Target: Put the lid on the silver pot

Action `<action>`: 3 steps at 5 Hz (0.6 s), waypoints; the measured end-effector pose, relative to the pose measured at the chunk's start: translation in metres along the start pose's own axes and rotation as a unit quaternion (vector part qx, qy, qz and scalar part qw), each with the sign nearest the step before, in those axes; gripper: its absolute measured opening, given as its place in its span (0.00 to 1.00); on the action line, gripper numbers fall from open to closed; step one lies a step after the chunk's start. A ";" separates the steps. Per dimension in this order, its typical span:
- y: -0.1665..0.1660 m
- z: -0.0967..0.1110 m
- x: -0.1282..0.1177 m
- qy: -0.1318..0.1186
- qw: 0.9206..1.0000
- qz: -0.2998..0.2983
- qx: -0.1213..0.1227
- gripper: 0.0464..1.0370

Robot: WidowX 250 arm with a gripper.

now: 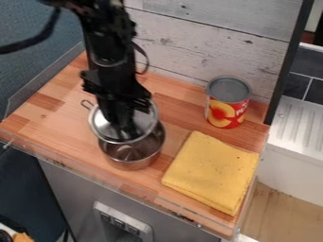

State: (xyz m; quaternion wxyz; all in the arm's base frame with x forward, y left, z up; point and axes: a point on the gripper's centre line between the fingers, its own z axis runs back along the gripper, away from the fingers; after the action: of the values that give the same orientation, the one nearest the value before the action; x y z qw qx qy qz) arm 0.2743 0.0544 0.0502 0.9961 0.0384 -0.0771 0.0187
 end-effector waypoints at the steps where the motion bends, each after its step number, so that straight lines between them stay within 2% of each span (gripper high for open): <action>1: -0.010 -0.010 -0.001 0.010 1.000 -0.014 -0.008 0.23; 2: -0.013 -0.021 -0.001 0.025 1.000 -0.013 -0.013 0.23; 3: -0.016 -0.023 0.000 0.022 0.999 -0.021 -0.010 0.23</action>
State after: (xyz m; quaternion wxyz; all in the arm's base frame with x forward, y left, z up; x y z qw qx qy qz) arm 0.2788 0.0398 0.0263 0.9981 0.0293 -0.0549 -0.0026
